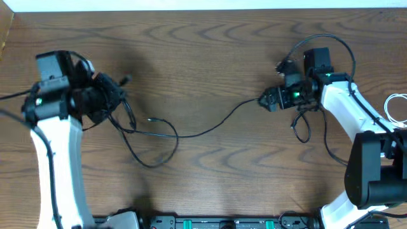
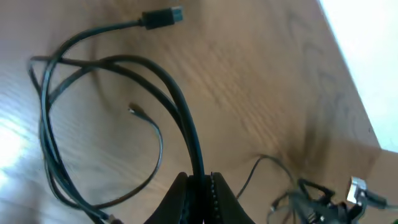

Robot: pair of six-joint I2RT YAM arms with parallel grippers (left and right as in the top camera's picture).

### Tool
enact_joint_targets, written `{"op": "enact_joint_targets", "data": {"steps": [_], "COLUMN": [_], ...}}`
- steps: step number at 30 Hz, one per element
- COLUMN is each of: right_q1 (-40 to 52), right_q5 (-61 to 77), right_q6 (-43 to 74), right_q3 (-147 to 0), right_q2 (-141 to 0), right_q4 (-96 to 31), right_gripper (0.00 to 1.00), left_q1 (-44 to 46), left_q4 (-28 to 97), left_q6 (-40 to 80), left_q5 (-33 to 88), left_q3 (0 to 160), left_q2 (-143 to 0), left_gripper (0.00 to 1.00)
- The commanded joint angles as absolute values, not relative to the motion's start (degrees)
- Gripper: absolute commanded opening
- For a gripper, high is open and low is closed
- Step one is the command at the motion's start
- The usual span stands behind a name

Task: Untangle cables

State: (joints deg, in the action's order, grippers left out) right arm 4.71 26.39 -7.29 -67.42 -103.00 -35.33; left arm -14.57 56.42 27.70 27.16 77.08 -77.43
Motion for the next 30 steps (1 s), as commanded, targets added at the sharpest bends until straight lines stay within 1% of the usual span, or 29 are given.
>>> {"op": "enact_joint_targets", "data": {"steps": [1,3,9,11,14,19,25,30], "right_q1": [8.12,10.04,17.30,19.73,23.53,29.76,36.10,39.00], "right_q5": [46.76,47.31,47.07,47.07,47.09,47.11,47.09,47.09], "right_q6": [-21.63,-23.94,-30.70,-32.77,-34.83,-34.83,-34.85,-34.83], "right_q3": [-67.26,-67.26,-67.26,-67.29,-67.29,-67.26,-67.29,-67.29], "right_q2": [-102.32,-102.32,-102.32,-102.32,-102.32,-102.32,-102.32,-102.32], "right_q4": [-35.53,-35.53,-35.48,-35.51,-35.14,-32.42,-30.50,-29.30], "right_gripper": [0.99,0.99,0.94,0.93,0.93,0.93,0.95,0.95], "left_q1": [-14.66,-14.66,-14.66,-14.66,-13.96,-10.85,-6.22,-3.01], "left_q4": [58.94,59.77,60.29,60.62,61.28,61.47,61.41,60.75], "left_q6": [34.11,36.07,36.34,36.34,36.53,36.58,40.23,41.28], "left_q5": [32.80,35.42,46.41,47.66,47.29,46.41,37.54,32.88], "left_q3": [76.71,76.71,76.71,76.71,76.71,76.71,76.71,76.71], "left_q2": [-82.94,-85.01,-88.05,-88.03,-87.99,-87.99,-87.99,-87.99], "left_gripper": [0.07,0.07,0.07,0.07,0.08,0.07,0.07,0.07]}}
